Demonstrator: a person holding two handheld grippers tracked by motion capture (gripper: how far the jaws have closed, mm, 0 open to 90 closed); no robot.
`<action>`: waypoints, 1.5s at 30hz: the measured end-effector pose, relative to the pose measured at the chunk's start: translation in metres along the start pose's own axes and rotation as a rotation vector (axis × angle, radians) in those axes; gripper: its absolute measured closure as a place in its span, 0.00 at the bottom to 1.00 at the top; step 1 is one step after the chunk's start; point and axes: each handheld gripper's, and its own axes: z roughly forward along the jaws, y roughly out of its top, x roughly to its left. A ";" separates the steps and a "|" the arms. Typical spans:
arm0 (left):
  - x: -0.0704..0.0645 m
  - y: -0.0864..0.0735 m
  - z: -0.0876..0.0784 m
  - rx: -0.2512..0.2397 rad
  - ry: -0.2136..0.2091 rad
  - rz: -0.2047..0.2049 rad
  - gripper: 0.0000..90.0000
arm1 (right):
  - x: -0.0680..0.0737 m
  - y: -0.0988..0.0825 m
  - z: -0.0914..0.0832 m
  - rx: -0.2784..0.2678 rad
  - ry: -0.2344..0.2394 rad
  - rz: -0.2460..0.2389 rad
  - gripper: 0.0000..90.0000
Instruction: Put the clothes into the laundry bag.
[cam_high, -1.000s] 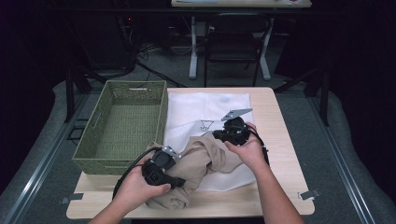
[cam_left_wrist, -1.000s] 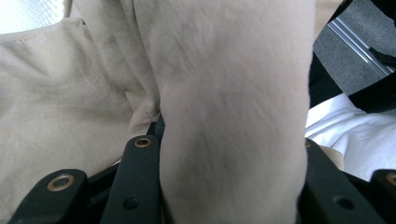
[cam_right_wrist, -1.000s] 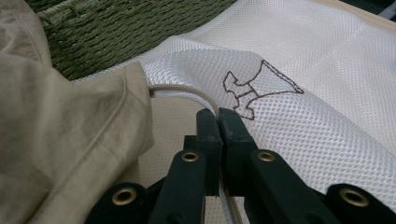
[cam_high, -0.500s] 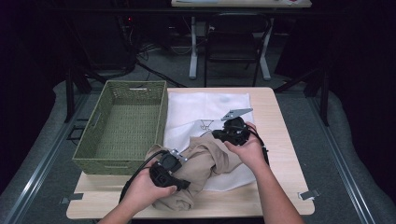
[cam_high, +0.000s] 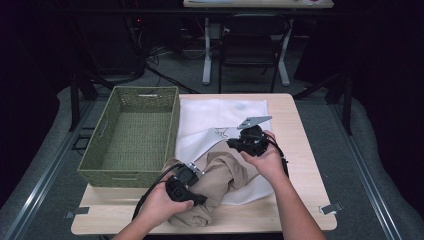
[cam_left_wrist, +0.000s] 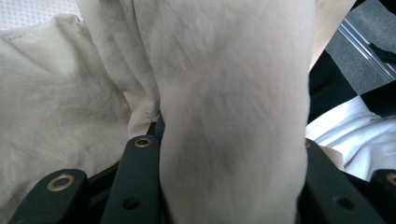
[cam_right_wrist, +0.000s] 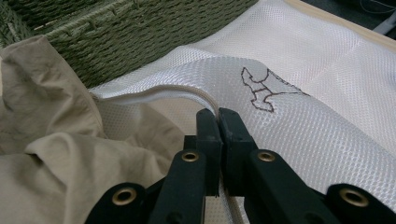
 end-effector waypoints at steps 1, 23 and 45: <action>0.000 0.000 0.001 0.001 0.001 -0.001 0.71 | 0.000 0.000 -0.001 -0.001 -0.001 -0.003 0.97; 0.004 0.015 0.012 -0.025 0.007 -0.034 0.71 | 0.005 0.002 -0.005 -0.012 0.002 -0.015 0.97; 0.010 0.038 0.019 -0.058 0.018 -0.072 0.70 | 0.011 0.004 -0.008 -0.021 0.005 -0.025 0.97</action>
